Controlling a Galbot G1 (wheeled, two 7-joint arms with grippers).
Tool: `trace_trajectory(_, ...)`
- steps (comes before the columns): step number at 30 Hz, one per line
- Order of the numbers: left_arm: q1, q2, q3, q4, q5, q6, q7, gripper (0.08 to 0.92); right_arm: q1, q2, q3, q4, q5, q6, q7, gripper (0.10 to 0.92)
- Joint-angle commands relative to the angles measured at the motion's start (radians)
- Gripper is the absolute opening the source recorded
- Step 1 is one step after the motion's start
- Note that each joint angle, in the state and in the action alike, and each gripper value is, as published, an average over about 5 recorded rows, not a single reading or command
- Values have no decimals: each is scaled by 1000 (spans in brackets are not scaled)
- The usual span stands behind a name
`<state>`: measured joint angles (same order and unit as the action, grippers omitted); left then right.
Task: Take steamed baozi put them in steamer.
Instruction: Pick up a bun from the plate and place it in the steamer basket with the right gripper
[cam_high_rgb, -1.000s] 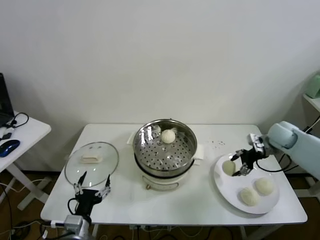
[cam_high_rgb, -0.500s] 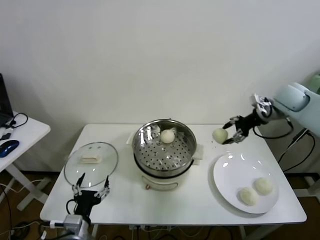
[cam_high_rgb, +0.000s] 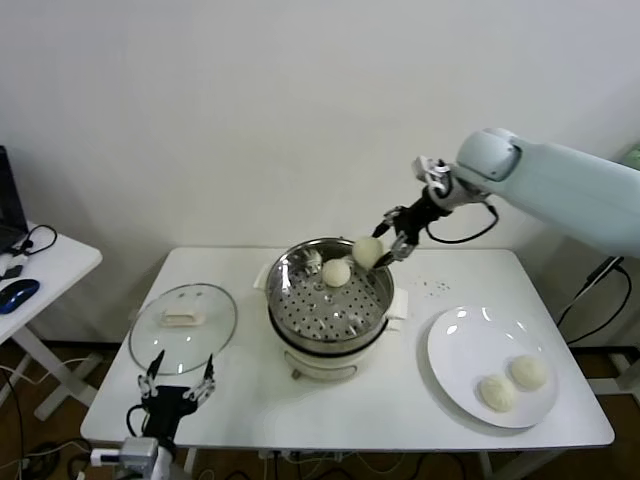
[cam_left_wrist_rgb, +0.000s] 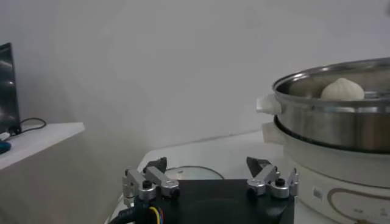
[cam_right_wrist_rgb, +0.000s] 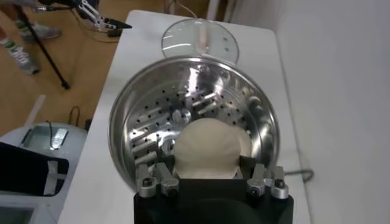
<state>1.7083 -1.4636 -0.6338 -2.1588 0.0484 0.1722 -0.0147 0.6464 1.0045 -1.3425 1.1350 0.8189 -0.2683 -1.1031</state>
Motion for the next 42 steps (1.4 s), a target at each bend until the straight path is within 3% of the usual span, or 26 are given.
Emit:
trace_trajectory(1,17,4,-6,-43,-9,-22,-2,823,-67,254,-44,-158,18,4,5,702)
trace_trajectory(15,3,4,10,-43,-9,-21,0,823,-182,382,-36,-315,-66,21,5,712)
trace_trajectory(37,-16,-1,11,-30,-13,-17,6,823,-219,389,-26,-338,-139,37,3,716)
trace_trajectory(42,-15,-4,13,-25,-11,-19,5,823,-218,392,-19,-336,-139,45,3,791)
